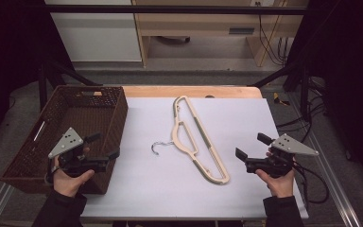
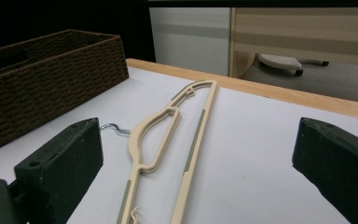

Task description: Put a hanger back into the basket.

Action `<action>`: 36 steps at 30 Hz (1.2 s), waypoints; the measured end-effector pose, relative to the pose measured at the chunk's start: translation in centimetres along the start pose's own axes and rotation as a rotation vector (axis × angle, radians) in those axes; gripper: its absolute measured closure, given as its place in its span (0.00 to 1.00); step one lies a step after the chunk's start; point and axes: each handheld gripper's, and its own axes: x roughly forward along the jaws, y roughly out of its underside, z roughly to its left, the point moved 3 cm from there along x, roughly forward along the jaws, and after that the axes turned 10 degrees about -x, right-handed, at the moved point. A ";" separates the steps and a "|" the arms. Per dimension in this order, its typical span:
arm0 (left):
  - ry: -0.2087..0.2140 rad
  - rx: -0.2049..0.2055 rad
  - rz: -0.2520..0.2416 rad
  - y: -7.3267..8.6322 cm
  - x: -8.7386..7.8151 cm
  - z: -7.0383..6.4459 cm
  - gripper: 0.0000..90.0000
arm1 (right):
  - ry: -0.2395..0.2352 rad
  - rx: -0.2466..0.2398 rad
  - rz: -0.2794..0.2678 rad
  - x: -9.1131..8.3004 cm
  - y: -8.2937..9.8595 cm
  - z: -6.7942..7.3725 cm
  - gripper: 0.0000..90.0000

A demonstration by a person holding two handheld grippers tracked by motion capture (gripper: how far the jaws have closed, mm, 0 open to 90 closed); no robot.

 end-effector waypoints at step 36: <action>0.003 0.013 0.005 0.0 0.2 -0.2 0.09 | -0.170 -0.101 0.339 11.2 0.4 6.4 0.27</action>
